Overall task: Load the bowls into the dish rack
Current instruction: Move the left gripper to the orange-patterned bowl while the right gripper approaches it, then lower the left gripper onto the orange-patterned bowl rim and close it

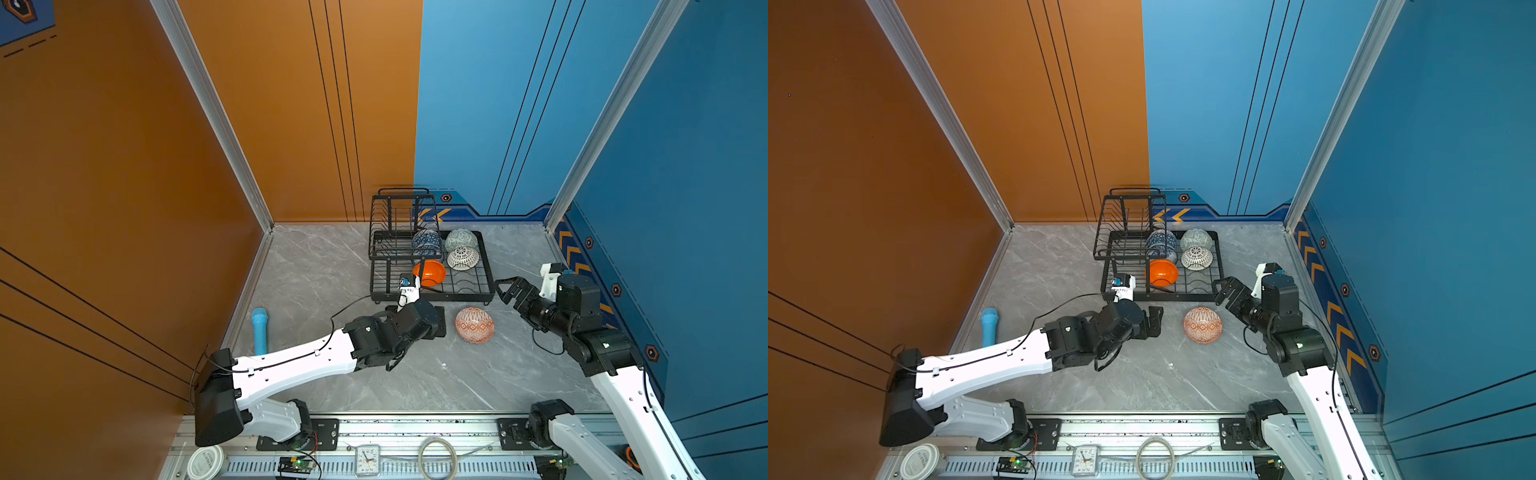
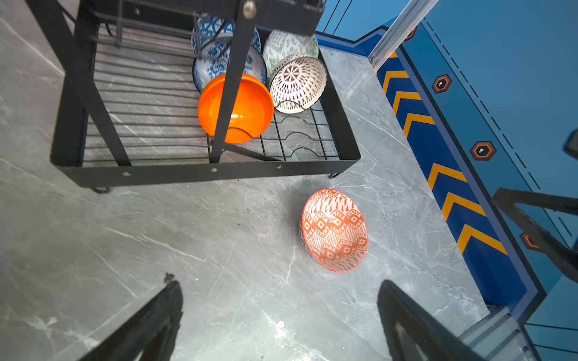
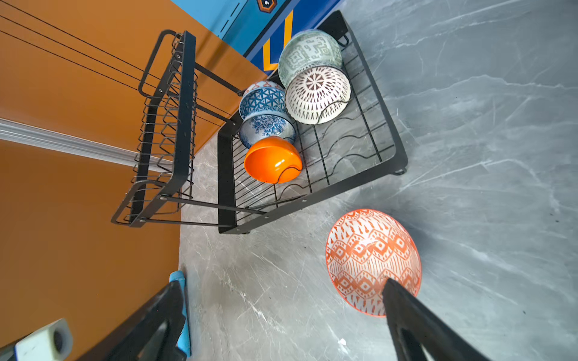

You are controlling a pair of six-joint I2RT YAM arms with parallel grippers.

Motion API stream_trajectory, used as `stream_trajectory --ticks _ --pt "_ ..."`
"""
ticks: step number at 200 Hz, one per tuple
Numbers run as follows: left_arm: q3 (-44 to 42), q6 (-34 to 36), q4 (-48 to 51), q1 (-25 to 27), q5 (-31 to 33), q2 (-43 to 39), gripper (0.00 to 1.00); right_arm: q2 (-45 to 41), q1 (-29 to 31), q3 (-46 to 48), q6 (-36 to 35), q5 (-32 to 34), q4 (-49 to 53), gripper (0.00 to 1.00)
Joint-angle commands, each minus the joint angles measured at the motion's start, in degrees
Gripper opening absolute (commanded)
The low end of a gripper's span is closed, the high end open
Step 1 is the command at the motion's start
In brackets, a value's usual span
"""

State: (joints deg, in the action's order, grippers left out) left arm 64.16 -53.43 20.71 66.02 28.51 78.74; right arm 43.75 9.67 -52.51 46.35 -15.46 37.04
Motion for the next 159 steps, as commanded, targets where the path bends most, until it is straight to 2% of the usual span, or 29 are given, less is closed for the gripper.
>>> stream_trajectory --ticks 1,48,71,103,140,159 --pt "-0.71 -10.22 -1.08 1.62 1.24 3.15 0.98 -2.08 -0.43 0.44 0.3 -0.97 4.16 1.0" --pt "-4.56 -22.2 -15.08 2.56 -1.64 10.03 0.98 -4.19 -0.69 -0.14 0.58 0.25 7.16 1.0" --pt "-2.81 -24.07 -17.62 2.23 -2.7 14.11 1.0 -4.55 -0.69 -0.05 0.39 -0.87 7.14 1.0" --pt "-1.13 -29.88 -19.6 1.25 -5.4 19.86 0.95 -4.53 -0.75 0.03 -1.28 -2.47 8.51 1.0" --pt "1.1 -30.77 -21.45 0.44 -7.44 25.03 0.93 -4.4 -0.84 0.69 -2.58 -2.91 11.6 1.0" --pt "3.22 -30.14 -21.85 -0.06 -9.15 27.77 0.87 -5.21 -0.89 1.01 -2.53 -2.9 11.8 1.0"
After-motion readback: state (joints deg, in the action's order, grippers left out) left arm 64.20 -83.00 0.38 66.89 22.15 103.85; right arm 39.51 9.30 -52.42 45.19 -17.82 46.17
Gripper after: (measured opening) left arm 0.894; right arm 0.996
